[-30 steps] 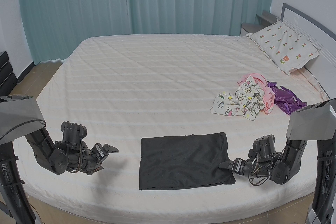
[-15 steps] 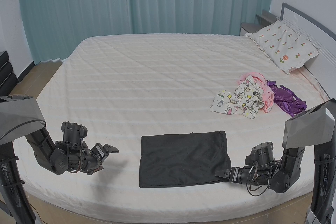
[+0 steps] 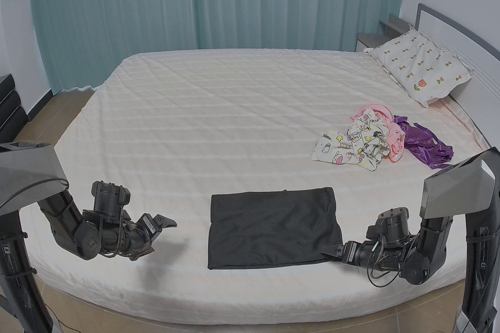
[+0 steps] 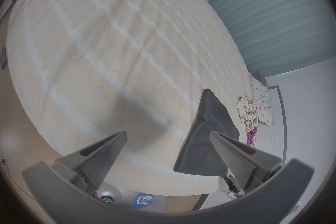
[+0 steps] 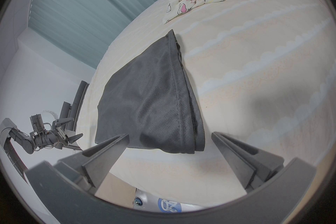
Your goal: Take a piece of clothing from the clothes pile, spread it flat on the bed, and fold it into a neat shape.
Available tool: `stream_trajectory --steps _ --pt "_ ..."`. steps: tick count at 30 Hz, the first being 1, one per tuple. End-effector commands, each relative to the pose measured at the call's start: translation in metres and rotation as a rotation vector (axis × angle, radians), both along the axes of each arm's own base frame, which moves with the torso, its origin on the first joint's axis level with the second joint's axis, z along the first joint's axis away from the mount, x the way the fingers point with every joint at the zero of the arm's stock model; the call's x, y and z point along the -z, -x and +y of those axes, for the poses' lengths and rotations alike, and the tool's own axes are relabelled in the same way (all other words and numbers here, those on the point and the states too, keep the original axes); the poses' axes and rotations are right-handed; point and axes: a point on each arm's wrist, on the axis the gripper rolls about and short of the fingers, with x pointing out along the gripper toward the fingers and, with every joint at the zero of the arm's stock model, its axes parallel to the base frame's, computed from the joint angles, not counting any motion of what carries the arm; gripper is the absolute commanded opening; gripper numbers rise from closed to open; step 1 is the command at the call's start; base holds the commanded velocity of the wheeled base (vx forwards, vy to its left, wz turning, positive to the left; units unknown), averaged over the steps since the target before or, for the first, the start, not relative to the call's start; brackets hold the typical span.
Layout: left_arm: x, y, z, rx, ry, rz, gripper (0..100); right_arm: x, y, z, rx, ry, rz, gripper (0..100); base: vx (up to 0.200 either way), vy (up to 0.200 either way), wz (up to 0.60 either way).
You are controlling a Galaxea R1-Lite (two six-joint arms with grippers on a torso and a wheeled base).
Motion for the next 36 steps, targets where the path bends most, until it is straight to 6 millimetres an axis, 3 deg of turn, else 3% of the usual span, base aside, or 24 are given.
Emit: stream_trajectory --steps 1,2,25,26,36 --pt "0.000 0.000 0.000 0.000 0.000 0.000 100 0.005 0.000 0.000 0.000 0.004 0.013 100 0.000 0.000 0.00" --pt "0.000 0.000 0.000 0.000 0.000 0.000 100 0.005 0.000 0.000 0.000 0.004 0.014 0 0.000 0.000 0.00" --pt "0.000 0.000 0.000 0.001 0.001 0.000 100 0.001 0.016 -0.012 0.008 0.045 0.050 0 0.000 0.000 0.00" --pt "0.000 0.000 0.000 0.001 0.001 -0.002 100 0.001 0.016 -0.014 0.011 0.048 0.048 100 0.000 0.000 0.00" --pt "0.000 0.000 0.000 0.001 0.001 -0.002 100 -0.010 0.008 -0.019 0.030 0.031 -0.014 100 0.000 0.000 0.00"
